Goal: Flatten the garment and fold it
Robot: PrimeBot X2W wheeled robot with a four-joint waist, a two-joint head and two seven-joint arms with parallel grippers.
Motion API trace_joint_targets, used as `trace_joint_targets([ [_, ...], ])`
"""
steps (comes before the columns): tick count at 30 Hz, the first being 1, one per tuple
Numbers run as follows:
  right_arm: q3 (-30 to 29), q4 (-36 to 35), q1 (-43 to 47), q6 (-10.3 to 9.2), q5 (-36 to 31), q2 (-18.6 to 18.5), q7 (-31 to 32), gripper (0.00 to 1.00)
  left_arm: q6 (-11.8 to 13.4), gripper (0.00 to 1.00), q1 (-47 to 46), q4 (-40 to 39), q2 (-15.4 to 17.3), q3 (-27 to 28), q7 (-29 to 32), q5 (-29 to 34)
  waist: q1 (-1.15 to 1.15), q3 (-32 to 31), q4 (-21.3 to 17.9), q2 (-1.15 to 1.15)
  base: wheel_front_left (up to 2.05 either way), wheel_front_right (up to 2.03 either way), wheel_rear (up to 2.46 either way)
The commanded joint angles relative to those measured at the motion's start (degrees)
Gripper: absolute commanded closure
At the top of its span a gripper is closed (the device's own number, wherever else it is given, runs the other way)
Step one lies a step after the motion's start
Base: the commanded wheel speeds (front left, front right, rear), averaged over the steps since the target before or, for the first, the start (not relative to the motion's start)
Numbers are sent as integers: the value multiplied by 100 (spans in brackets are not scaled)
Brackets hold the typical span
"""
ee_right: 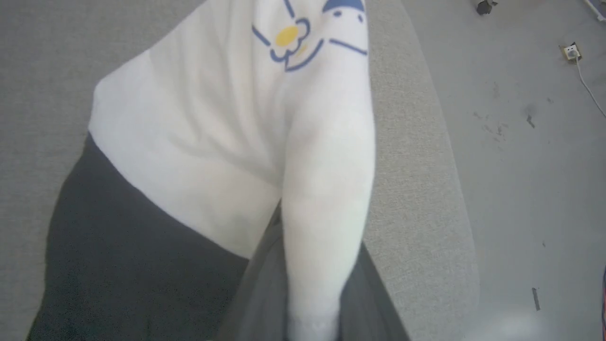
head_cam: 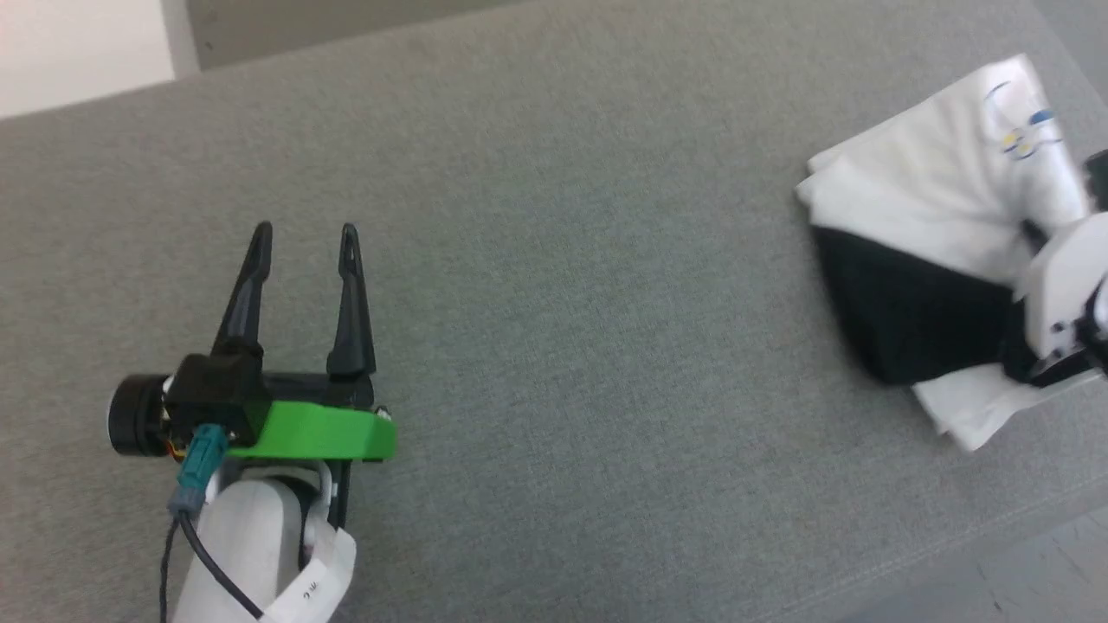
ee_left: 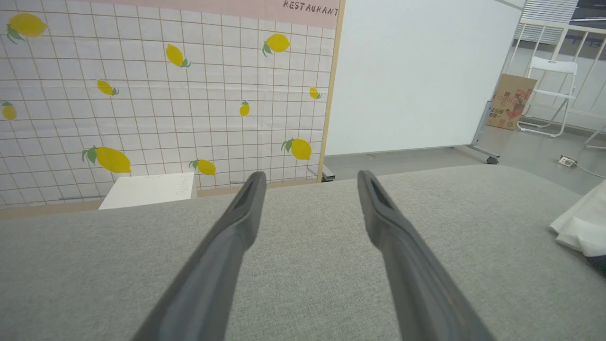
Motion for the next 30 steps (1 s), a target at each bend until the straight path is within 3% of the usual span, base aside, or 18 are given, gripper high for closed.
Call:
trace_joint_targets([
  [1,-101,166,-198,-10,-163,-45,-168,100,-29,0,-149,-12,86,3,-17,51,0,550,-311,0,0,0,0],
  [7,-470,992,-733,-10,-821,-91,-636,100,-52,0,-426,-129,224,-61,108,158,0,913,-269,0,0,0,0],
  [18,-2038,1964,-1418,-10,-2128,157,-1108,100,-10,0,-508,-375,349,-109,315,218,0,1088,-53,0,0,0,0],
  [19,-2128,2019,-1421,-10,-2203,186,-1111,55,-2,0,-497,-365,344,-110,307,209,0,1056,-28,0,0,0,0],
  [20,-2214,2072,-1419,-10,-2302,203,-1143,0,10,0,-474,-343,331,-111,288,192,0,998,5,0,0,0,0],
  [26,-2394,2026,-1281,-10,-2779,118,-1657,0,63,0,-290,-94,187,-114,116,-2,0,478,230,0,0,0,0],
  [30,-2372,1925,-1107,-10,-2588,164,-2152,0,85,0,-126,126,71,-117,24,-178,0,9,411,0,0,0,0],
])
